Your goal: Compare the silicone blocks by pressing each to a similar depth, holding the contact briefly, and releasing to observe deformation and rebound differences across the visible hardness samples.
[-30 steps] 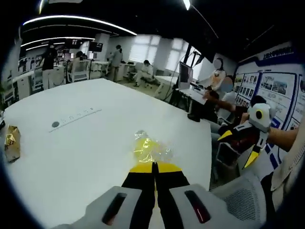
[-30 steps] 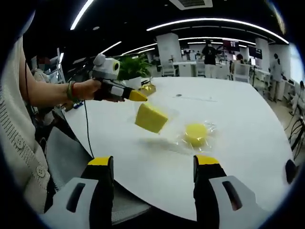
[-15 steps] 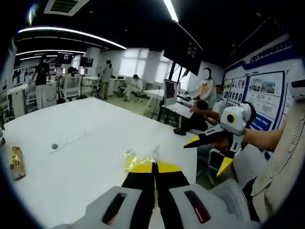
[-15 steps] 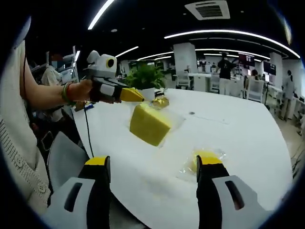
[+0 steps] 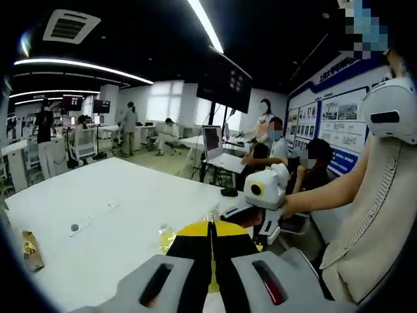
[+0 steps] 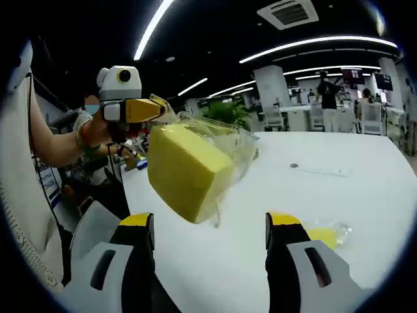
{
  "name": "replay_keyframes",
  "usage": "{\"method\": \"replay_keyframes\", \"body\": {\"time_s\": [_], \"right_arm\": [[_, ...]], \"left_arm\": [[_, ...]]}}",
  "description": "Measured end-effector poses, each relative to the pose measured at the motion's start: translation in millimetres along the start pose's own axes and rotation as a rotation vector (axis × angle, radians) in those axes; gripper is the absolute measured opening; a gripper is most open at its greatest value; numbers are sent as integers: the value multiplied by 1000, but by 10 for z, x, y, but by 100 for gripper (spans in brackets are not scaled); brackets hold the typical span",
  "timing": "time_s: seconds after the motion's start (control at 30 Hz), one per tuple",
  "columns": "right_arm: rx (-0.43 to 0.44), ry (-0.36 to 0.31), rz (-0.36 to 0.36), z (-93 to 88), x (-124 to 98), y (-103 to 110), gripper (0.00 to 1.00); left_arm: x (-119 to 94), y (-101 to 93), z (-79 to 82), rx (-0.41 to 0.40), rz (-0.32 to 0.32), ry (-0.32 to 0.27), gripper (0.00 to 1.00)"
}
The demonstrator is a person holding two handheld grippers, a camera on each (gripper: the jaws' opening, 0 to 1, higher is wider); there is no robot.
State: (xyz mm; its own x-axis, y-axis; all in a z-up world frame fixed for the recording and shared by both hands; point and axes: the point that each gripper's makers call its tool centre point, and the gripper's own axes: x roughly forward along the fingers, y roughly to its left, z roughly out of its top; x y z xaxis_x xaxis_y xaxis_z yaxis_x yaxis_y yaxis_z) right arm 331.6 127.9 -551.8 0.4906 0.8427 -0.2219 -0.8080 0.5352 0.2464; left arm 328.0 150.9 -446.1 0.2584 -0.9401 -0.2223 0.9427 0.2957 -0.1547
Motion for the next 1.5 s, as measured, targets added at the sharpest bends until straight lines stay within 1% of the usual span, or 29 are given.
{"method": "replay_keyframes", "body": {"time_s": [0.1,0.23,0.27,0.33,0.4,0.43,0.5,0.57,0.73,0.77,0.83,0.9,0.93,1.0,1.13,1.23,1.3,1.33,1.37,1.4,1.47,1.5], "right_arm": [[13,-45,56,126,72,97,64],[12,-54,112,175,148,187,62],[17,-59,138,190,163,233,60],[33,-86,176,241,170,309,57],[43,-111,198,287,173,355,51],[49,-127,210,317,173,378,48],[44,-136,222,335,164,406,39],[38,-138,219,335,160,405,37],[20,-142,211,309,107,417,28],[2,-136,188,304,109,401,26],[-9,-131,189,293,96,446,23],[-48,-136,161,287,91,437,20],[-54,-136,160,285,87,447,18],[-34,-125,163,269,87,459,16],[-62,-116,149,274,82,494,10],[-62,-105,146,278,84,511,8],[-55,-91,157,256,83,534,7],[-66,-94,144,257,85,521,6],[-38,-76,169,236,79,559,6],[-64,-87,145,250,84,530,6],[-47,-78,158,236,83,548,7],[-82,-90,138,252,85,525,7]], "left_arm": [[-69,-41,32,4,-19,-7,0],[-149,-103,93,-13,-54,-27,0],[-161,-138,105,-33,-74,-29,0],[-190,-139,135,-25,-75,-39,0],[-208,-140,149,-29,-79,-43,0],[-210,-145,149,-29,-82,-42,0],[-213,-144,139,-24,-79,-37,0],[-223,-145,140,-16,-74,-35,0],[-246,-119,102,9,-52,-18,0],[-251,-114,91,4,-49,-16,0],[-265,-95,77,10,-36,-15,0],[-277,-92,62,7,-31,-14,0],[-278,-93,50,4,-30,-14,0],[-278,-98,40,4,-28,-13,0],[-282,-99,27,9,-21,-11,0],[-288,-94,29,8,-19,-14,0],[-289,-86,18,5,-16,-12,0],[-290,-84,14,6,-15,-12,0],[-292,-83,8,6,-14,-11,0],[-294,-83,6,6,-13,-11,0],[-294,-87,0,6,-13,-10,0],[-297,-86,1,8,-11,-10,0]]}}
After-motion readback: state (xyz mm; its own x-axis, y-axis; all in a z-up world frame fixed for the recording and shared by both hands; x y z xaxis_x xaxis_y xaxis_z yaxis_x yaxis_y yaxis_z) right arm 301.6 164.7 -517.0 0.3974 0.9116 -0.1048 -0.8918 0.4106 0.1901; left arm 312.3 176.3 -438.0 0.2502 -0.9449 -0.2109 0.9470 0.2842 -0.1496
